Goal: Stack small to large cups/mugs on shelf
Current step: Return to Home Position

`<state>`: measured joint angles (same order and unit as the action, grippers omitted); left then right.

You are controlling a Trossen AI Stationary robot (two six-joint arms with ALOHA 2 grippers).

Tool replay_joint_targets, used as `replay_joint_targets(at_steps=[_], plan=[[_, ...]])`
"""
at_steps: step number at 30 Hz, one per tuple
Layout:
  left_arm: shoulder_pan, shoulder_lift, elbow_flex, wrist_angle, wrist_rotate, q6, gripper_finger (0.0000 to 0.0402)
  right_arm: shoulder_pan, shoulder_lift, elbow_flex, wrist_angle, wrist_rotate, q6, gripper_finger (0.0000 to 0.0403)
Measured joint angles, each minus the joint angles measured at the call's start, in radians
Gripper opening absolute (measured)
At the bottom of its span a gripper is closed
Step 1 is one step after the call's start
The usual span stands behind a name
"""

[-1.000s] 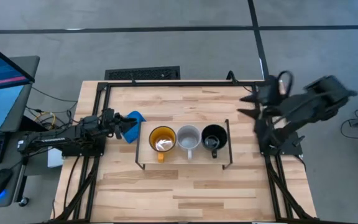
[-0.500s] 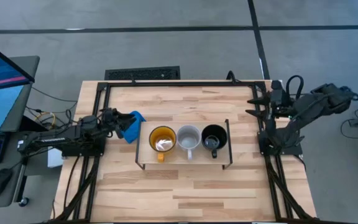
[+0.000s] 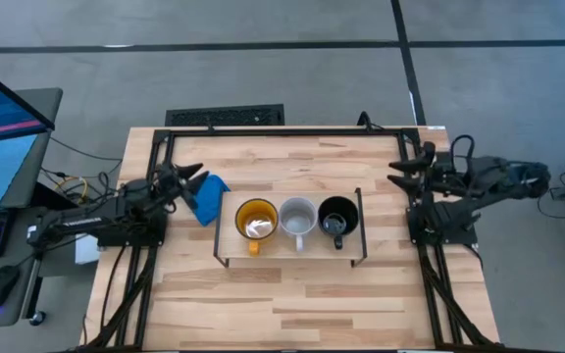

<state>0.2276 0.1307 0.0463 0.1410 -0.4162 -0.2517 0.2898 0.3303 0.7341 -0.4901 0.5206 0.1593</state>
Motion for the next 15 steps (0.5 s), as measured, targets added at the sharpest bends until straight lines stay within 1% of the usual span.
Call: replay_joint_targets(at_steps=[6, 12, 15], plan=[[0.077, 0.000, 0.002, 0.001, 0.003, 0.061, 0.0179, -0.092, -0.032, -0.139, 0.127, -0.067, 0.019, 0.0193], [0.163, 0.000, 0.003, 0.004, 0.065, 0.104, 0.0179, -0.210, -0.031, -0.244, 0.244, -0.176, 0.024, 0.0192], [0.203, 0.000, 0.003, 0.004, 0.092, 0.109, 0.0179, -0.273, -0.031, -0.319, 0.352, -0.249, 0.008, 0.0194]])
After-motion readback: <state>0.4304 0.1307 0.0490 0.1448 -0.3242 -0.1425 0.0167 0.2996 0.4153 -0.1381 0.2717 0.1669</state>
